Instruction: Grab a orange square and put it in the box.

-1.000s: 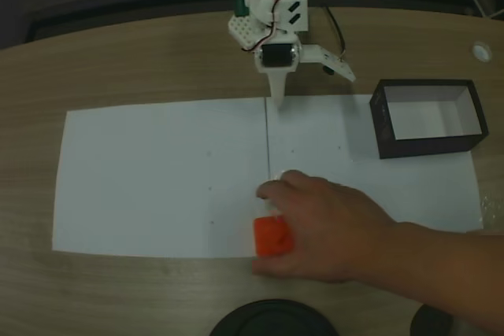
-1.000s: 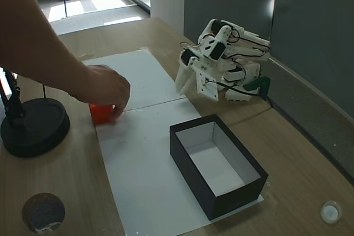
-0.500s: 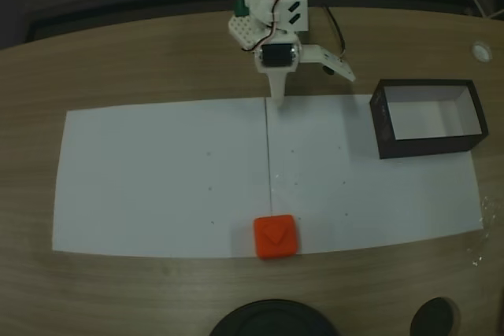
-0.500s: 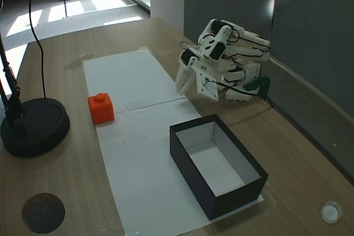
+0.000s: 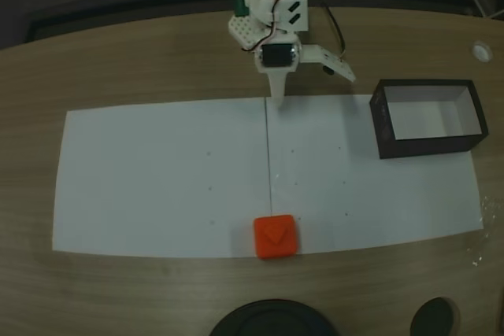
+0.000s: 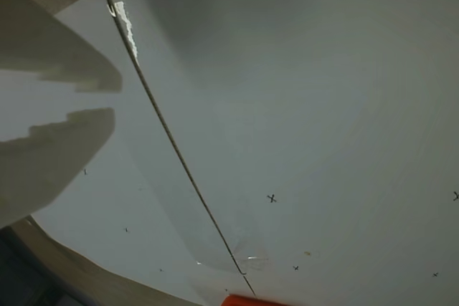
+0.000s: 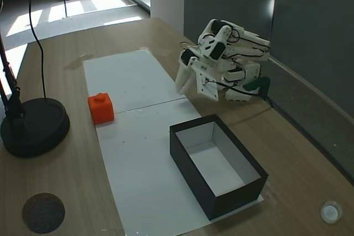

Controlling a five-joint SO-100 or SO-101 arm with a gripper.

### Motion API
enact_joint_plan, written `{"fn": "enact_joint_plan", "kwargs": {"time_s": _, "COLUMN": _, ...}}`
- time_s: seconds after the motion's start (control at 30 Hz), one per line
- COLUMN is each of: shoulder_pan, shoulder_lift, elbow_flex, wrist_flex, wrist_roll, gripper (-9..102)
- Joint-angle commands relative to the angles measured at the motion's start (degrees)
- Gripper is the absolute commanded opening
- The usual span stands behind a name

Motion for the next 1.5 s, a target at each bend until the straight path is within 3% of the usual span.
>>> {"fn": "enact_joint_plan", "kwargs": {"time_s": 0.0, "shoulder_pan": 0.0, "shoulder_lift": 1.32, "elbow_flex": -3.43, "wrist_flex": 0.88, "wrist_roll": 0.44, "gripper": 0}}
{"fn": "enact_joint_plan", "kwargs": {"time_s": 1.17, "shoulder_pan": -0.18, "shoulder_lift": 1.32, "elbow_flex": -3.08, "wrist_flex": -0.79, "wrist_roll": 0.0, "gripper": 0}}
{"fn": "enact_joint_plan", "kwargs": {"time_s": 1.23, "shoulder_pan": 0.35, "shoulder_lift": 1.32, "elbow_flex": -2.81, "wrist_flex": -4.75, "wrist_roll": -0.18, "gripper": 5}}
{"fn": "enact_joint_plan", "kwargs": {"time_s": 1.4, "shoulder_pan": 1.23, "shoulder_lift": 1.14, "elbow_flex": -4.92, "wrist_flex": -10.46, "wrist_roll": -10.99, "gripper": 32}}
{"fn": "enact_joint_plan", "kwargs": {"time_s": 1.47, "shoulder_pan": 1.67, "shoulder_lift": 0.26, "elbow_flex": -8.7, "wrist_flex": -13.1, "wrist_roll": -9.76, "gripper": 35}}
